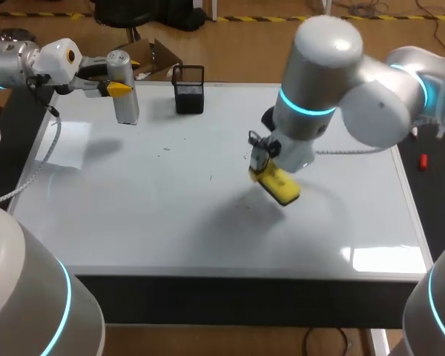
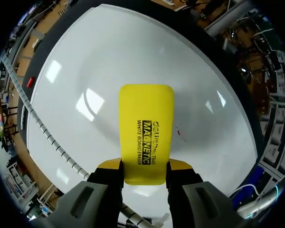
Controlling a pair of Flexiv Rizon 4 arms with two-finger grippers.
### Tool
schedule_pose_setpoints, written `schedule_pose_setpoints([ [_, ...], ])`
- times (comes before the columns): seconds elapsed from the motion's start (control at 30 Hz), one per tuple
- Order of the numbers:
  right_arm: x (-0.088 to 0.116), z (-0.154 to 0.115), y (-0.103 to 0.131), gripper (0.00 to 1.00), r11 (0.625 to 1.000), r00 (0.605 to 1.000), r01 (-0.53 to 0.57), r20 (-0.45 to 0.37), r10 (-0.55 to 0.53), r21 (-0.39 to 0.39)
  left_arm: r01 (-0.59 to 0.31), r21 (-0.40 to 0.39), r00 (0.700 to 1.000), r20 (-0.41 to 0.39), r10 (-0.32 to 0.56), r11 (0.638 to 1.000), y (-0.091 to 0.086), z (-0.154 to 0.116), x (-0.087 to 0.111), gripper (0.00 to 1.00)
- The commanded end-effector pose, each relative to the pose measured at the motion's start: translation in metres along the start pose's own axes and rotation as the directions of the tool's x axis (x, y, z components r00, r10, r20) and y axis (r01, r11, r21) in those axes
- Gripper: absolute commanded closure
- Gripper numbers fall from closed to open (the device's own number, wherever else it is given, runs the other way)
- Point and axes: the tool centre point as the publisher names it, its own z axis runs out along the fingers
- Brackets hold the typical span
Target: Pick up the inspection probe, press it on each red-marked spot on the whiteboard one by one, put down the probe, pick up the eraser, and wipe off all the red marks.
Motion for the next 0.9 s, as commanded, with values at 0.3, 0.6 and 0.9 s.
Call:
schedule_pose_setpoints([
  [0.3, 0.05, 0.004, -0.059, 1.0, 0.991, 0.995, 0.018, 0.102, -0.005, -0.13, -0.001, -0.005, 1.0, 0.004, 0.001, 1.0, -0.003, 0.001, 0.002, 1.0],
  [0.6, 0.067, 0.007, -0.11, 1.0, 0.982, 0.998, -0.013, 0.065, 0.025, -0.187, -0.001, -0.005, 1.0, 0.004, 0.001, 1.0, -0.003, 0.001, 0.002, 1.0],
  [0.9, 0.084, 0.009, -0.16, 1.0, 0.975, 0.994, -0.09, 0.046, 0.101, -0.204, -0.001, -0.005, 1.0, 0.004, 0.001, 1.0, -0.003, 0.001, 0.002, 1.0],
])
